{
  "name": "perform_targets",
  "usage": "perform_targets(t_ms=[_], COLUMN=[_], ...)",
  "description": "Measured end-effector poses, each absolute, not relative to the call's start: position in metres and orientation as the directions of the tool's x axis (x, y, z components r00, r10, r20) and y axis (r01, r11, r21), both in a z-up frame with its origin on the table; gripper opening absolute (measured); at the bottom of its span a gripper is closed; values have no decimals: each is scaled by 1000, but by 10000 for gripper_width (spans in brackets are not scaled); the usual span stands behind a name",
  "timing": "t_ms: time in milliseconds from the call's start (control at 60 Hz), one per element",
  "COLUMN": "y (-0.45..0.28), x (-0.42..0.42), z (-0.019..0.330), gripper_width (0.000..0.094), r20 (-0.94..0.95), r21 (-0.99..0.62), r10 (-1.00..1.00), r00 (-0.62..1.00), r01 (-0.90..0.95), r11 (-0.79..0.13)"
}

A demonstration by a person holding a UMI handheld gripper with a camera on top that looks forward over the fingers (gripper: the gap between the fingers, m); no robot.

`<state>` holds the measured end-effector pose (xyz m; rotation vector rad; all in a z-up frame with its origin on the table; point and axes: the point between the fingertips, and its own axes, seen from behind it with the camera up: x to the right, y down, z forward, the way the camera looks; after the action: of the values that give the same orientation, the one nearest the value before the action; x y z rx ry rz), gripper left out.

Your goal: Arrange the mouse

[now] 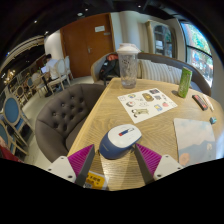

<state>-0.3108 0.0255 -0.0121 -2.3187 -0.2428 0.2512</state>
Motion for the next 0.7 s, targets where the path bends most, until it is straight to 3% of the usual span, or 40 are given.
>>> perform_targets(t_ms=[300, 350, 417, 617, 700], y=[82, 89, 96, 94, 91], x=[-340, -342, -337, -338, -348], z=[-16, -15, -16, -16, 15], gripper_width=[801, 726, 529, 402, 354], r20=[-42, -17, -31, -44, -98], r21=[-749, -759, -761, -712, -734], r10=[236, 235, 179, 181, 257], r00=[971, 972, 983, 982, 961], r01=[126, 140, 93, 97, 105], r11=[-651, -635, -642, -696, -671])
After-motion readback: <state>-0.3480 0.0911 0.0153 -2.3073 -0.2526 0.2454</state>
